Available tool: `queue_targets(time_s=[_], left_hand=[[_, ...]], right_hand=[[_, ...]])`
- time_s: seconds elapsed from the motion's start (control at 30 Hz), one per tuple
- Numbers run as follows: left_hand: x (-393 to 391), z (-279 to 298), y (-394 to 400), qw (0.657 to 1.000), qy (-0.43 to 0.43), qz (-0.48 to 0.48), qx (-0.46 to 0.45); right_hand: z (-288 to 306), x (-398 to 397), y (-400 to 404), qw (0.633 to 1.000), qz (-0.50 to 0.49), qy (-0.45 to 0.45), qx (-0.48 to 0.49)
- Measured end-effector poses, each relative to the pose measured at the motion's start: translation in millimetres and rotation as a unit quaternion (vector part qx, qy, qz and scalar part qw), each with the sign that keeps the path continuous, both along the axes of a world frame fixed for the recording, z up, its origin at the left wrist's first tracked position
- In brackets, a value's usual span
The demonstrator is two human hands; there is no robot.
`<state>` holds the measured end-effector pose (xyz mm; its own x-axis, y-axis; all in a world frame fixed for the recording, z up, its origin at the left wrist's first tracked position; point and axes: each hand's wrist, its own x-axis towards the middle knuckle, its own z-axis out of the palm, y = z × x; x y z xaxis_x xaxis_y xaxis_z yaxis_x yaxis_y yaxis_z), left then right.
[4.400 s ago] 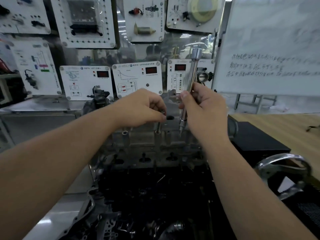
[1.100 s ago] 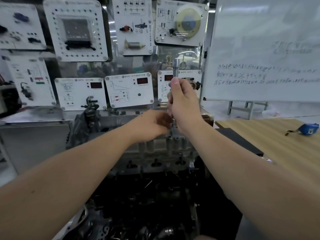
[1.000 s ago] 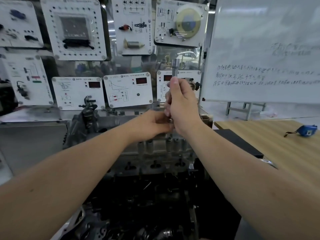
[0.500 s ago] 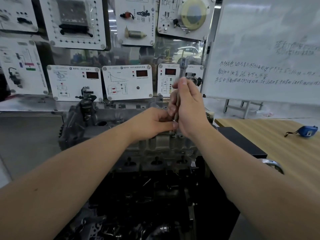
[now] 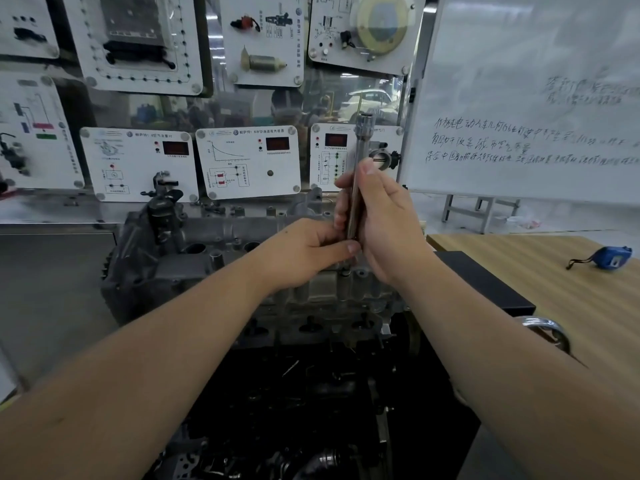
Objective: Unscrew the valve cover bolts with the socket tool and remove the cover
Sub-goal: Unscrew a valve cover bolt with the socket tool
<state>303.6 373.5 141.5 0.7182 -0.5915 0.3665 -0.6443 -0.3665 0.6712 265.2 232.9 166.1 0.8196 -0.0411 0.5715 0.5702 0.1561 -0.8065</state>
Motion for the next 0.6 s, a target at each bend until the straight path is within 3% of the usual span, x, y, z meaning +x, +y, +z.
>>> queue_targets(time_s=[0.2,0.47,0.6], left_hand=[[0,-5,-2,0.999,-0.043,0.014,0.009],[-1,-7,2,0.999,-0.010,-0.023,-0.031],[1,-9,0,0.998,-0.025,0.003,-0.049]], right_hand=[[24,-12,6,0.996,-0.077,-0.043,-0.010],[27,-13,1,0.999,0.012,-0.033,-0.016],[23,-8,2,0.998,-0.004,-0.045,-0.053]])
